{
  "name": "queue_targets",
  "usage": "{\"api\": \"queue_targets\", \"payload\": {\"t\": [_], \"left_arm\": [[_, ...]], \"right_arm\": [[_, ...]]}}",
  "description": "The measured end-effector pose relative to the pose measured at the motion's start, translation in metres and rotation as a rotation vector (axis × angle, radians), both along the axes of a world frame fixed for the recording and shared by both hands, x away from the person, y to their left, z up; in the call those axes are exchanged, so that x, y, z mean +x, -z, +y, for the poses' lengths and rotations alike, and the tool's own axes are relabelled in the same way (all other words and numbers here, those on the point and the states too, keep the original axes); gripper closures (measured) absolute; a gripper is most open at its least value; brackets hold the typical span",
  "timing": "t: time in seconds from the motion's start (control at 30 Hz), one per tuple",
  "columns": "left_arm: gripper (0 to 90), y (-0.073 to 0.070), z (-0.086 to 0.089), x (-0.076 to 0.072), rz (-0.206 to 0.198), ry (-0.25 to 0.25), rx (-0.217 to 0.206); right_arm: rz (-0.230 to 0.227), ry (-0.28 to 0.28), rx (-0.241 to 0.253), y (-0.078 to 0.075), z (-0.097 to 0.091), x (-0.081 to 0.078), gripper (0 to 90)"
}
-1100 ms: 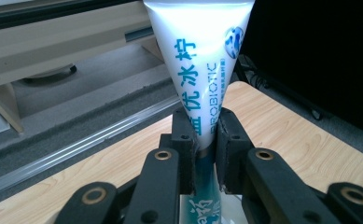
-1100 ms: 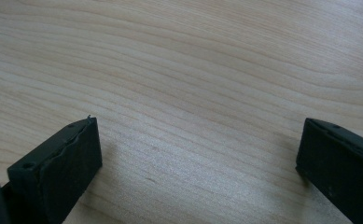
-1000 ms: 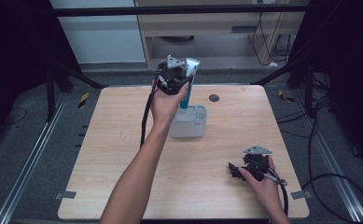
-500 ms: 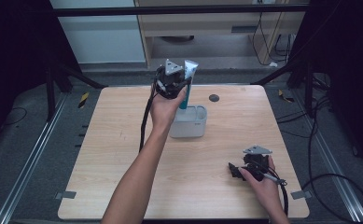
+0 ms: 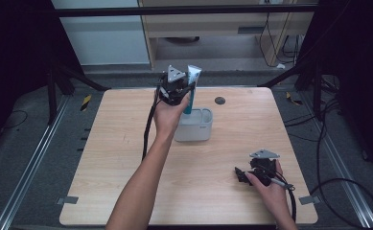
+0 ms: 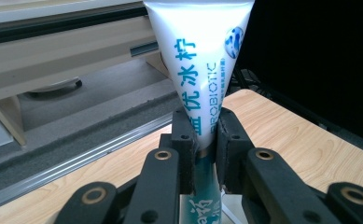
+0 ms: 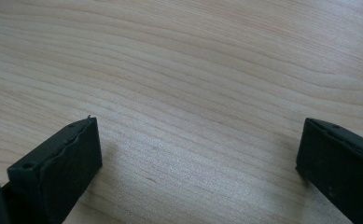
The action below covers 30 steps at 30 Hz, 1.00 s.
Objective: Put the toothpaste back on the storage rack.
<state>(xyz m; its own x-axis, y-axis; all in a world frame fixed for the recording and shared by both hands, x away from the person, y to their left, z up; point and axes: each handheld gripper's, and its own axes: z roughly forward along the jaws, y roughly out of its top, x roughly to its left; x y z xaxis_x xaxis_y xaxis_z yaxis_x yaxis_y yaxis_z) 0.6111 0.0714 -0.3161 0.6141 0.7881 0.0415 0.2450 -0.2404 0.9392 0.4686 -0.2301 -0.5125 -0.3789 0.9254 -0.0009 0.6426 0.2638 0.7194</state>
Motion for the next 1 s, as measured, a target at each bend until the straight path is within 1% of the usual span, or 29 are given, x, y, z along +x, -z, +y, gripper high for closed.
{"api": "queue_targets", "payload": {"t": [0.1, 0.3, 0.43, 0.5, 0.6, 0.73, 0.77, 0.87, 0.9, 1.0], "left_arm": [[79.1, 0.002, -0.001, -0.001, -0.002, 0.003, 0.010], [79.1, 0.007, 0.001, -0.003, -0.003, 0.005, -0.001], [79.1, 0.009, 0.001, -0.004, -0.009, 0.009, 0.002], [79.1, 0.012, 0.001, -0.002, -0.004, 0.015, -0.004], [79.1, 0.013, -0.001, -0.002, -0.002, 0.021, 0.002], [79.1, 0.021, -0.007, 0.001, 0.013, 0.040, 0.015], [79.1, 0.022, -0.007, 0.001, 0.016, 0.042, 0.013], [79.1, 0.025, -0.008, 0.002, 0.020, 0.047, 0.022], [79.1, 0.028, -0.008, 0.002, 0.023, 0.050, 0.031], [79.1, 0.033, -0.007, 0.002, 0.029, 0.055, 0.032]], "right_arm": [[0.000, 0.002, 0.003, 0.000, 0.000, 0.000, 0.3], [-0.004, -0.001, -0.002, 0.000, 0.000, 0.000, 0.4], [-0.005, -0.001, -0.004, 0.000, 0.000, 0.000, 0.3], [-0.001, 0.000, 0.001, 0.000, 0.000, 0.000, 0.3], [0.001, 0.002, 0.002, 0.000, 0.000, 0.000, 0.3], [0.000, 0.001, 0.001, 0.000, 0.000, 0.000, 0.3], [0.000, 0.001, 0.001, 0.000, 0.000, 0.000, 0.4], [0.000, 0.001, 0.001, 0.000, 0.000, 0.000, 0.3], [0.000, 0.001, 0.001, 0.000, 0.000, 0.000, 0.3], [0.001, 0.002, 0.004, 0.000, 0.000, 0.000, 0.4]]}}
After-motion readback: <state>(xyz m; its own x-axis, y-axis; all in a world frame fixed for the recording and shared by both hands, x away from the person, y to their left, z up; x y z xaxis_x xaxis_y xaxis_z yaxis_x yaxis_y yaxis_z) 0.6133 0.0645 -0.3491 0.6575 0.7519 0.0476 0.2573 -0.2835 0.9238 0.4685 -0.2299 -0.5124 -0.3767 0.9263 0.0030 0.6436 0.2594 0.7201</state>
